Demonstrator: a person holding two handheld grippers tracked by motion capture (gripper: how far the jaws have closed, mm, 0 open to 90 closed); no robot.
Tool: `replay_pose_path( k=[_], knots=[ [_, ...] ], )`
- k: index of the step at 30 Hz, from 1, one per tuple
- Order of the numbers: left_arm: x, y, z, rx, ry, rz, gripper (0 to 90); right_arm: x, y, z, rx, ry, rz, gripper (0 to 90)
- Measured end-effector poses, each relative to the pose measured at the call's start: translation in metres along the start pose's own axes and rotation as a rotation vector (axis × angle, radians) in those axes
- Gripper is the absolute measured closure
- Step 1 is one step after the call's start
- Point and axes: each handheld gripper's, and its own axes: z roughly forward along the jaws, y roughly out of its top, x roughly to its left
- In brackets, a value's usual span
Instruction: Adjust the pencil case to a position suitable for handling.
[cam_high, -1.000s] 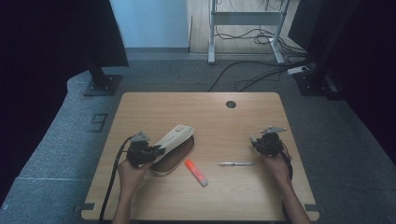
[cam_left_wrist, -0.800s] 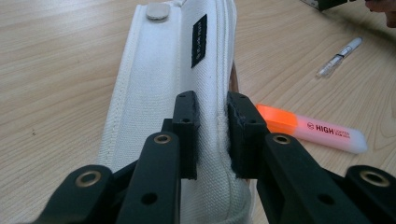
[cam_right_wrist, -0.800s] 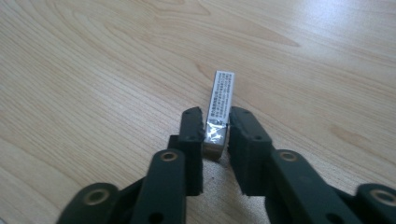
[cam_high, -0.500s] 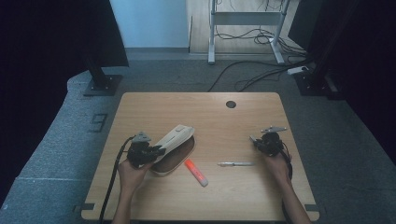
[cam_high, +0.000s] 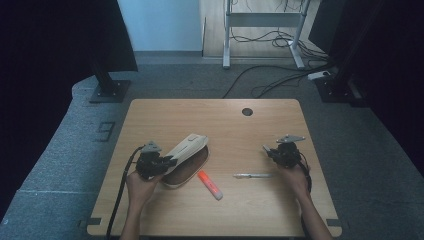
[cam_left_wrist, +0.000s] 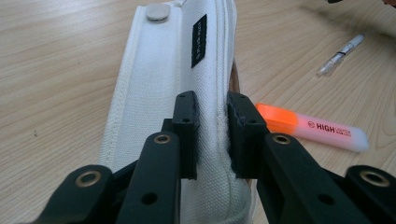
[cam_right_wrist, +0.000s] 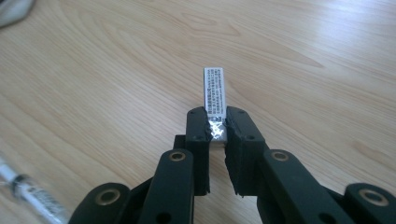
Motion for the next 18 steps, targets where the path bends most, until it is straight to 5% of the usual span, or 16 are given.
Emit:
replay_pose_path(
  k=[18],
  knots=[
    [0.000, 0.000, 0.000, -0.002, 0.001, 0.001, 74.6, 0.034, 0.019, 0.008, -0.015, 0.103, -0.060, 78.1]
  ],
)
